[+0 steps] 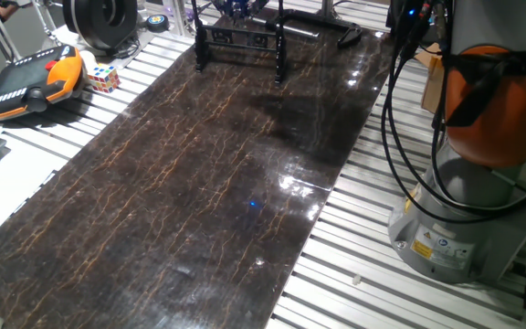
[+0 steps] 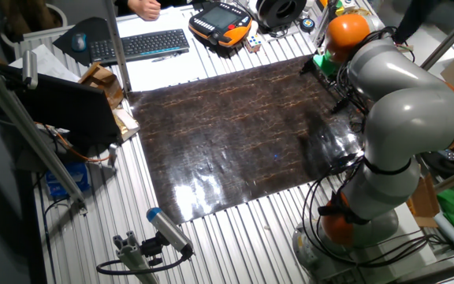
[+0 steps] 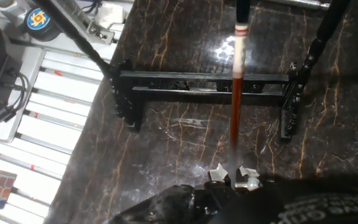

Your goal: Place the brush on the pen rack

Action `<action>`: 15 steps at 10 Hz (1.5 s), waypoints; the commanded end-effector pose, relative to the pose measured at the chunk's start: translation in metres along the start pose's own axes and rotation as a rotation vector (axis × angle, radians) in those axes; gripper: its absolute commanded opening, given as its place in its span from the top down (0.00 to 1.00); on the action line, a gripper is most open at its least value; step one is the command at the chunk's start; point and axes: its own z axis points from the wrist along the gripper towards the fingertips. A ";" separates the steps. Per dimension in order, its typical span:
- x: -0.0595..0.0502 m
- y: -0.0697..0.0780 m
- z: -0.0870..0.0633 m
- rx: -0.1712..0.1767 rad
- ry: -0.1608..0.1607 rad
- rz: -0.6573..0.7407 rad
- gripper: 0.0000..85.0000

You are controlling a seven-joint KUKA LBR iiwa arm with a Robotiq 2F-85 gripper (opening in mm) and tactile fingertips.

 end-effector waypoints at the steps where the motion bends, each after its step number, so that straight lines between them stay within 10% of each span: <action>1: 0.000 0.000 0.000 -0.002 0.007 -0.002 0.74; 3: 0.007 0.002 -0.001 -0.006 0.020 -0.028 0.76; 8: 0.078 0.024 -0.003 0.005 0.127 -0.224 0.99; 11: 0.102 0.034 -0.011 -0.018 0.382 -0.400 0.99; 15: 0.143 0.034 -0.009 -0.019 0.439 -0.629 0.99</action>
